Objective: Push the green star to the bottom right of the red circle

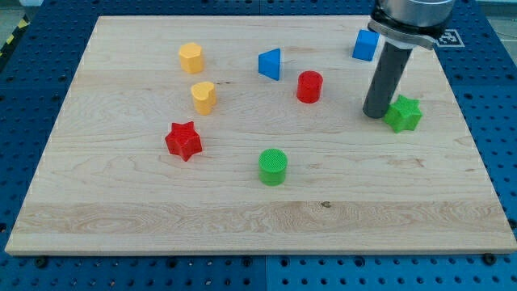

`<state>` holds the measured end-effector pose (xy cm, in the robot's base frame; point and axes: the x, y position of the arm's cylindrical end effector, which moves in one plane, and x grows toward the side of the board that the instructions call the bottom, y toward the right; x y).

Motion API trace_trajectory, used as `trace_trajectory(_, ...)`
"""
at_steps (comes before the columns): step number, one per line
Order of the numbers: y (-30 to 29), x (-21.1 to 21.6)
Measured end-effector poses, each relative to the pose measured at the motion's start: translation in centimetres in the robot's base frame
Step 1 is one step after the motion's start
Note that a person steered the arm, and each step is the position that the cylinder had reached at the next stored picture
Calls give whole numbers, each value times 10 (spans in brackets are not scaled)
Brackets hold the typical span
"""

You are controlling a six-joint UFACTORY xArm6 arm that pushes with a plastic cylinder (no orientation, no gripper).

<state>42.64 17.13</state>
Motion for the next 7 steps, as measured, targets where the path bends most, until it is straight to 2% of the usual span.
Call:
trace_trajectory(2, 14, -1)
trace_trajectory(4, 23, -32)
trace_trajectory(7, 32, -12)
